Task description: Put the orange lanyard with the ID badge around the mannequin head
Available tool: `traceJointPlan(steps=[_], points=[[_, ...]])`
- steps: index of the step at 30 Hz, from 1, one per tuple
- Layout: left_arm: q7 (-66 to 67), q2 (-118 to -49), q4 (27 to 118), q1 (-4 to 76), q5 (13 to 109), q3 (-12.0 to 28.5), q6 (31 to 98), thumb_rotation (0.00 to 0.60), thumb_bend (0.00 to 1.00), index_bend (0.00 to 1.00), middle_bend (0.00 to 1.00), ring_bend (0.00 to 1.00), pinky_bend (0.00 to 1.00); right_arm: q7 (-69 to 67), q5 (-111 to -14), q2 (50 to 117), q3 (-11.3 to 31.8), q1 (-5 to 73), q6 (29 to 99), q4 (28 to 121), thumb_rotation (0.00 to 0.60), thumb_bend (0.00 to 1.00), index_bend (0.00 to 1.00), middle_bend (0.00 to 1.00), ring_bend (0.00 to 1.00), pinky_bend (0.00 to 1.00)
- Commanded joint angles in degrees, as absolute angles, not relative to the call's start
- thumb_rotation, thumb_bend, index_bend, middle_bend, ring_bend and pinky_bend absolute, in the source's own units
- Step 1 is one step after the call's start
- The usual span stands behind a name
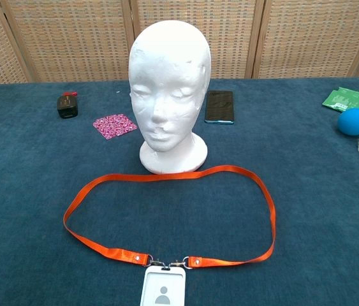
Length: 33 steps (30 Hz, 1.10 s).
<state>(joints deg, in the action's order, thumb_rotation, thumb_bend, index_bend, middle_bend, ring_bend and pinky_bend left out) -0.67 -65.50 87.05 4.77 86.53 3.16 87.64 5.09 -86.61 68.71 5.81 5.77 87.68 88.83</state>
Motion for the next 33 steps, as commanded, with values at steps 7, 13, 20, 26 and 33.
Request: traceJointPlan(steps=[7,13,20,26,33], points=[[-0.1,-65.8,86.9,4.9,86.8,3.0,87.4,0.6,0.0,0.0,0.0,0.0,0.0,4.8,-86.5,68.9,5.6,6.1,86.7,88.8,0.6,0.0,0.0,0.0,0.0,0.0],[0.8,-66.5,87.0,5.5,86.5,2.9,86.2,0.6,0.0,0.0,0.0,0.0,0.0,4.3,-84.9,69.8,6.8,11.9,77.2,87.2,0.6,0.0,0.0,0.0,0.0,0.0],[1.7,-67.2,86.4,6.2,84.9,3.5,84.5,0.6,0.0,0.0,0.0,0.0,0.0,-2.6,-82.7,71.5,8.3,20.0,64.2,85.6,0.6,0.05,0.28,0.0,0.0,0.0],[2.1,-67.8,85.4,6.9,82.9,4.1,82.6,0.6,0.0,0.0,0.0,0.0,0.0,-8.6,-77.9,73.7,10.9,25.7,55.0,85.1,0.6,0.24,0.39,0.0,0.0,0.0],[2.0,-68.2,84.4,7.8,80.9,4.7,80.5,0.6,0.0,0.0,0.0,0.0,0.0,-5.2,-69.6,77.8,13.1,31.9,46.1,83.3,0.6,0.39,0.42,0.0,0.0,0.0]])
